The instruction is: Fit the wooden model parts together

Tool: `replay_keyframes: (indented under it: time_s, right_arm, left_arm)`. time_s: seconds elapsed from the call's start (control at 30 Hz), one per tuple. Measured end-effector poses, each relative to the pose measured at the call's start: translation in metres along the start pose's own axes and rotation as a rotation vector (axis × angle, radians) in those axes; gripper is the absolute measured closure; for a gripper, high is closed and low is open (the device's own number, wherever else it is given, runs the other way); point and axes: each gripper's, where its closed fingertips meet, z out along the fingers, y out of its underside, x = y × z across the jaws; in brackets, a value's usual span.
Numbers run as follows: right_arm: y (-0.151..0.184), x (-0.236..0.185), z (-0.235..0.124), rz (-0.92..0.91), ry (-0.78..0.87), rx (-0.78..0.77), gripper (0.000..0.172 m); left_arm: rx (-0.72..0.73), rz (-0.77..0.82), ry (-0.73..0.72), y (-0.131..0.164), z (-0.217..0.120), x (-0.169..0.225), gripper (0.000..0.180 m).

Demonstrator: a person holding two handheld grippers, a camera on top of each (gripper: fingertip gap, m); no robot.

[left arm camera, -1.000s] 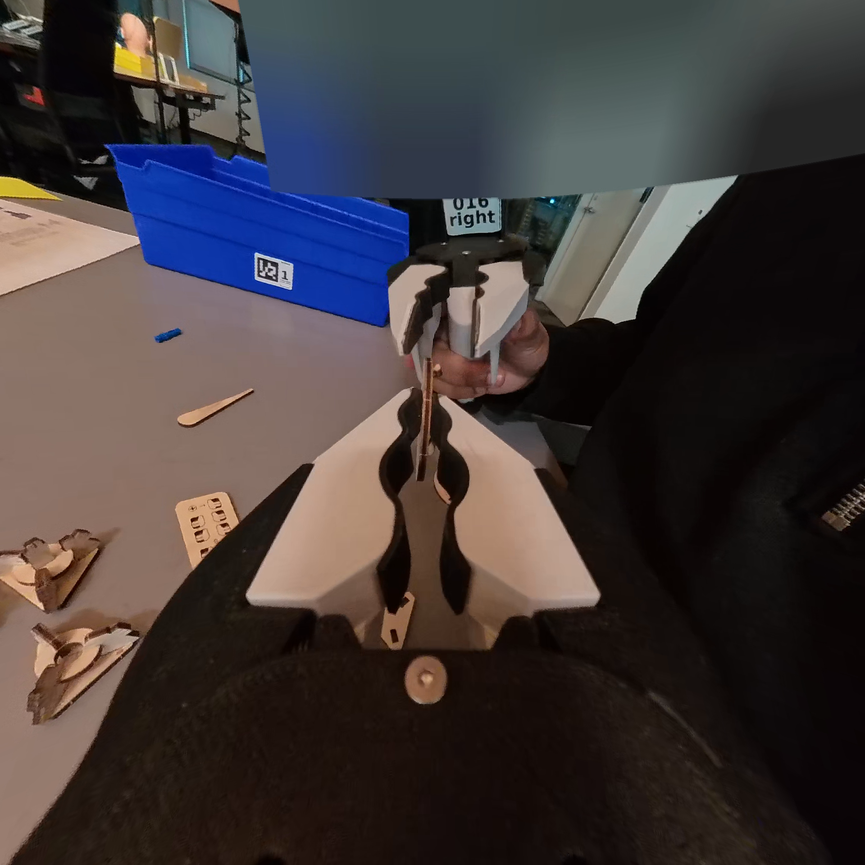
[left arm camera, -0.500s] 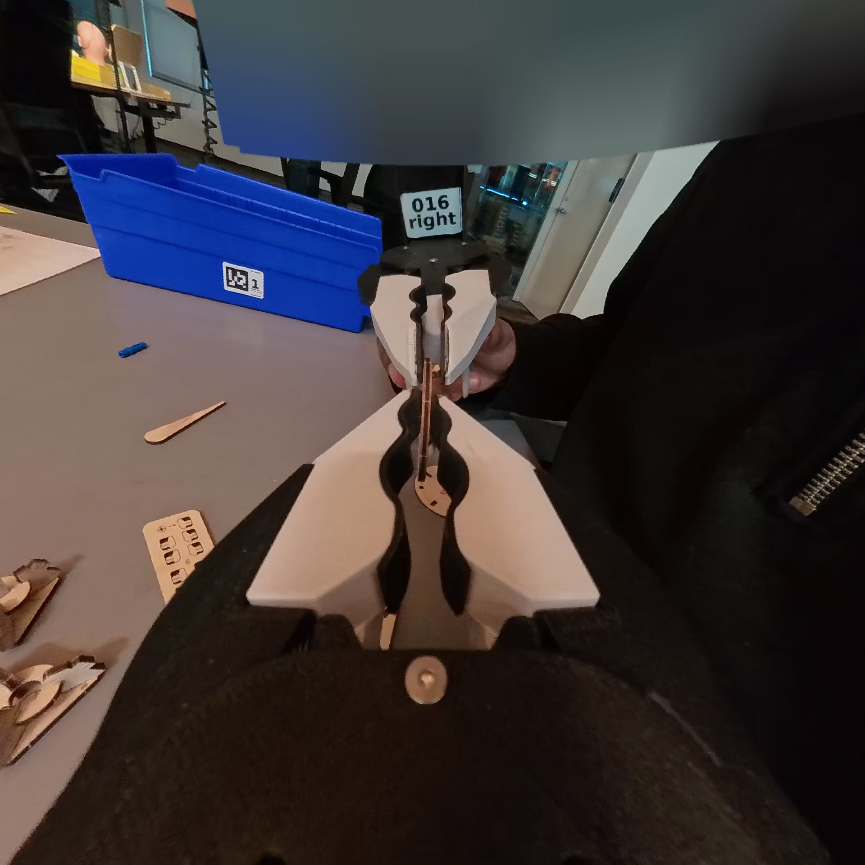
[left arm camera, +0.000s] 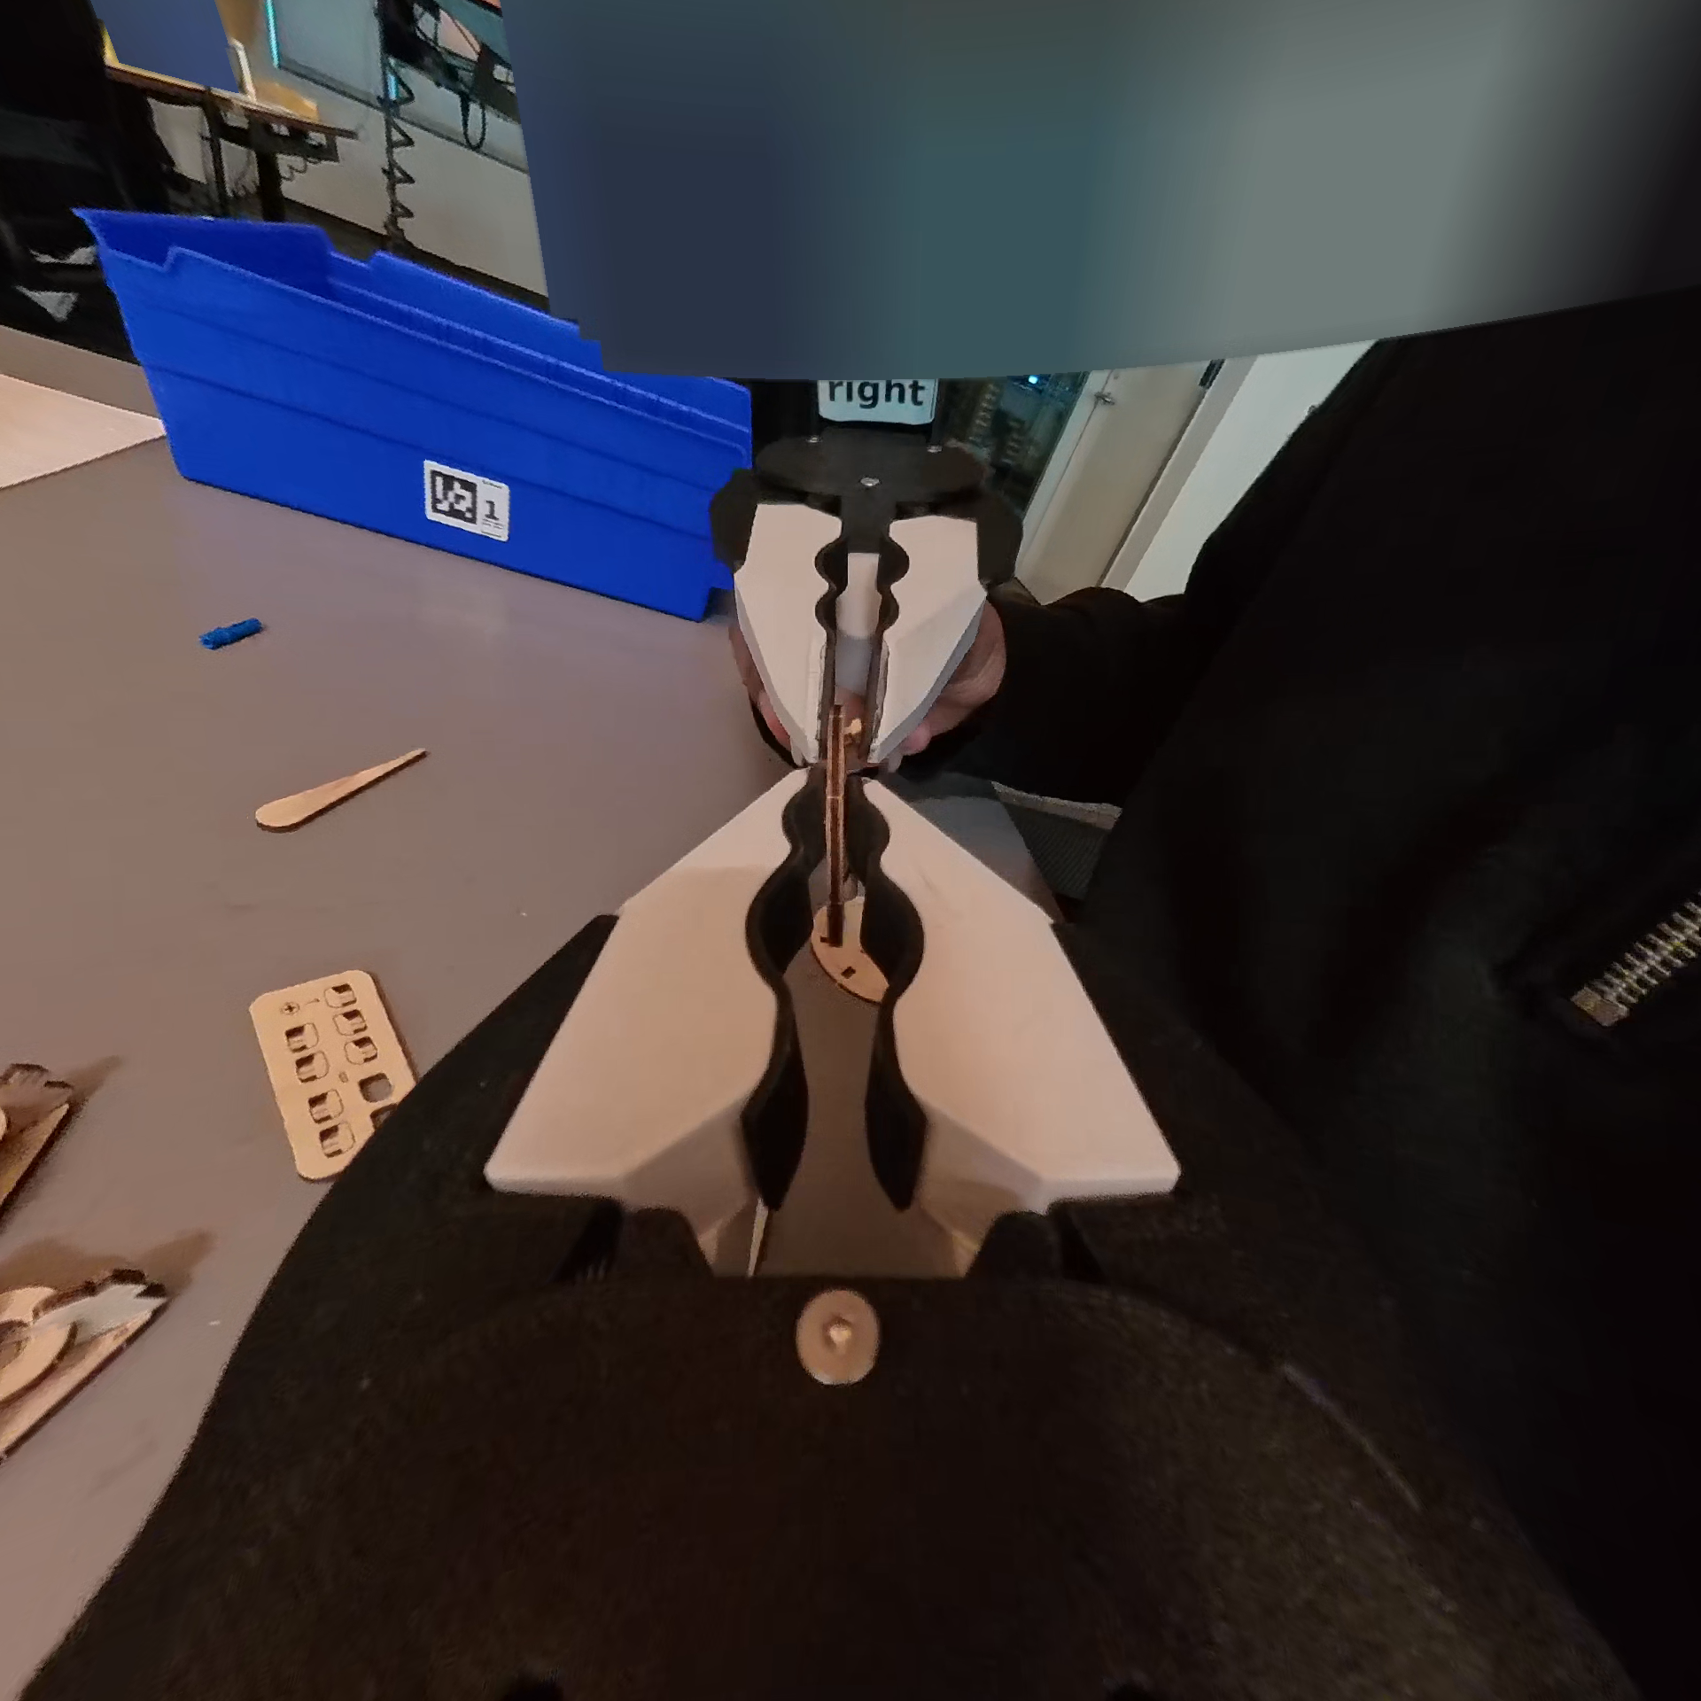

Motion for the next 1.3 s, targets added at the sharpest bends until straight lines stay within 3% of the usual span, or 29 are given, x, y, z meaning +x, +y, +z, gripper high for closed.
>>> replay_keyframes:
  time_s: [0.3, 0.67, 0.9, 1.3]
  right_arm:
    - [-0.008, -0.005, 0.000, 0.165, -0.102, 0.098, 0.153]
    - [-0.011, -0.002, 0.001, 0.318, -0.130, 0.180, 0.160]
    - [-0.015, -0.008, -0.001, 0.261, -0.128, 0.237, 0.167]
    - [-0.004, -0.005, -0.002, 0.090, -0.046, 0.150, 0.166]
  left_arm:
    - [0.028, 0.011, 0.014, -0.007, 0.000, 0.005, 0.179]
    - [-0.006, 0.226, -0.119, -0.007, -0.002, 0.003, 0.179]
    - [0.018, 0.189, -0.102, -0.009, 0.000, 0.007, 0.179]
    - [0.001, 0.136, -0.099, -0.004, 0.003, 0.004, 0.180]
